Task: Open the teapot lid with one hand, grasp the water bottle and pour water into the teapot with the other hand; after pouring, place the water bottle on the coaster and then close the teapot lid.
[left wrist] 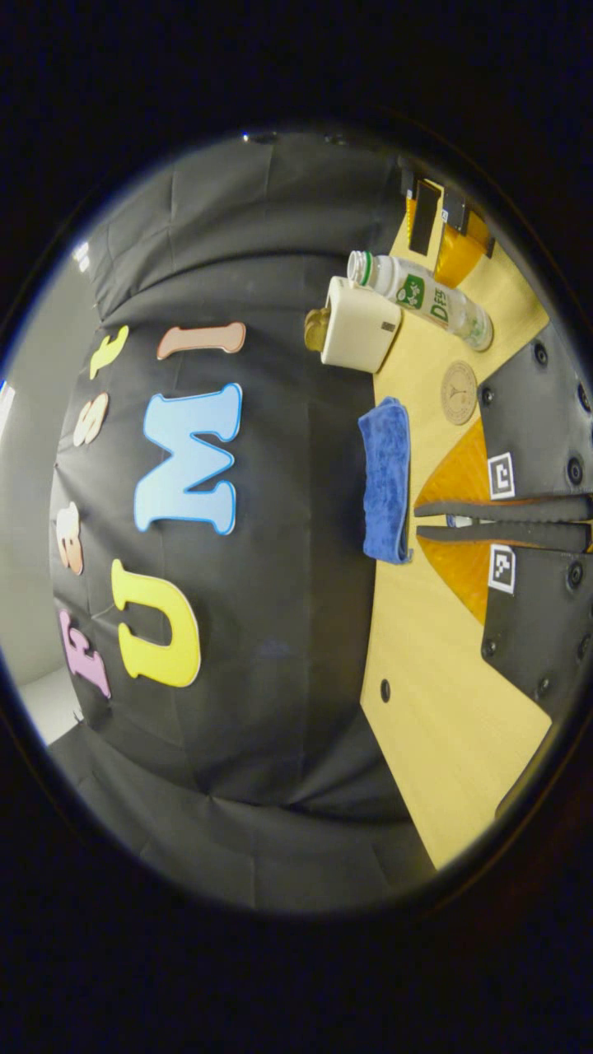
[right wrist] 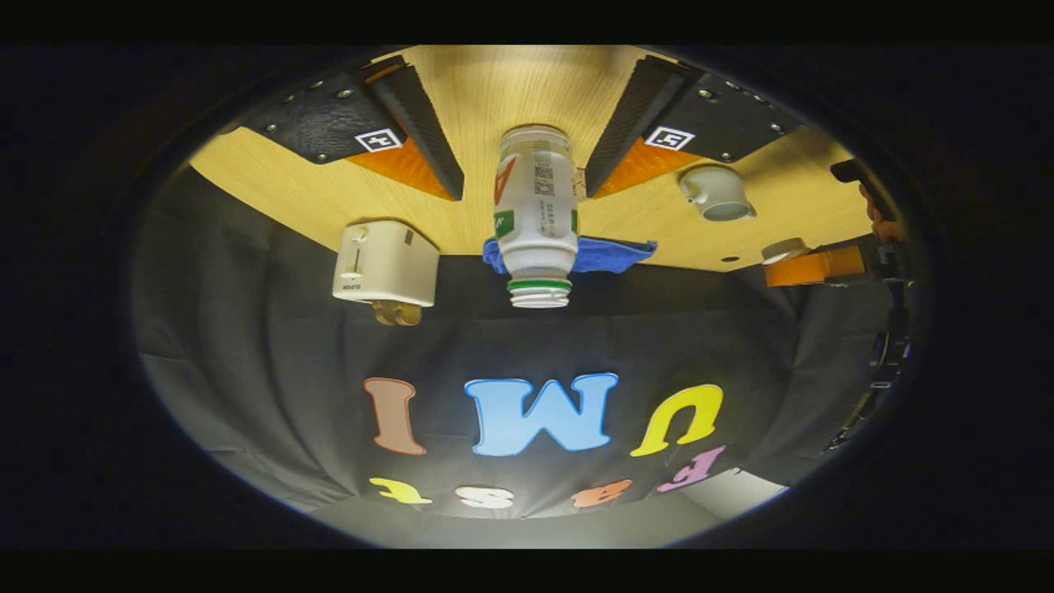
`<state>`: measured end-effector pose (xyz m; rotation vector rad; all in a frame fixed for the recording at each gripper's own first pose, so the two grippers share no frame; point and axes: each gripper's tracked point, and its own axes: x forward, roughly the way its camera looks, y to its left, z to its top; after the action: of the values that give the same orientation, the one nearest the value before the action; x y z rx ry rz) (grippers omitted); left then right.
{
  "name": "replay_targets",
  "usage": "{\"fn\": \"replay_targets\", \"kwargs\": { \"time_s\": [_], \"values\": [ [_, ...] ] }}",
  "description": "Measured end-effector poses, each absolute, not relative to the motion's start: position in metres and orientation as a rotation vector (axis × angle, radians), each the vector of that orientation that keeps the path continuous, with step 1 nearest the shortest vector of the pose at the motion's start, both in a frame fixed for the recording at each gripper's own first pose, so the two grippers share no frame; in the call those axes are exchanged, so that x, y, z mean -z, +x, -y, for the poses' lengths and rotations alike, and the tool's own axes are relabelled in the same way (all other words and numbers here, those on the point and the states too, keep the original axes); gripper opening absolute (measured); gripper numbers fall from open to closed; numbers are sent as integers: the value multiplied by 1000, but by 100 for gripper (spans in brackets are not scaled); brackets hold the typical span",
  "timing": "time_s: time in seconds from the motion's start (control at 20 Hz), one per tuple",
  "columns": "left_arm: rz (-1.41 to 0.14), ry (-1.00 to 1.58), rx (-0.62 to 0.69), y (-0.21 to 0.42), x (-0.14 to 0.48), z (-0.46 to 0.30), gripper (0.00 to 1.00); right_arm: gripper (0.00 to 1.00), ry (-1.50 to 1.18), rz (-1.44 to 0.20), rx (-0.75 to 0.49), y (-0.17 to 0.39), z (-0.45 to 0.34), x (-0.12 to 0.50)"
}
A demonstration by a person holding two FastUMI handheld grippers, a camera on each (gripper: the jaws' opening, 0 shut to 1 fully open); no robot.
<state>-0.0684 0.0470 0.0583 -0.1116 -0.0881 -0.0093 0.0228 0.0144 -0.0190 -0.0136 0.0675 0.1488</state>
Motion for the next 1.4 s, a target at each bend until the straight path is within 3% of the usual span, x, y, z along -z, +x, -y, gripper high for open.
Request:
{"fn": "replay_targets", "kwargs": {
  "time_s": [0.4, 0.45, 0.7, 0.8, 0.95, 1.1, 1.4],
  "values": [
    [54, -115, -84, -98, -32, -99, 10, 92, -105, -88, -232, 51, -20, 24],
    [47, -120, -87, -100, -28, -102, 6, 92, -101, -101, -246, 55, -22, 27],
    [21, -114, -107, -103, -14, -113, 10, 92, -43, -156, -263, 64, -26, 42],
    [20, -110, -113, -105, -13, -115, 10, 89, -41, -157, -253, 67, -24, 45],
    [19, -111, -112, -105, -13, -116, 6, 76, -37, -164, -248, 68, -25, 44],
    [15, -113, -107, -106, -10, -115, 2, 74, -52, -167, -233, 66, -24, 44],
    [13, -126, -100, -107, -6, -119, 6, 70, -225, -156, -166, 70, -18, 28]
  ]
}}
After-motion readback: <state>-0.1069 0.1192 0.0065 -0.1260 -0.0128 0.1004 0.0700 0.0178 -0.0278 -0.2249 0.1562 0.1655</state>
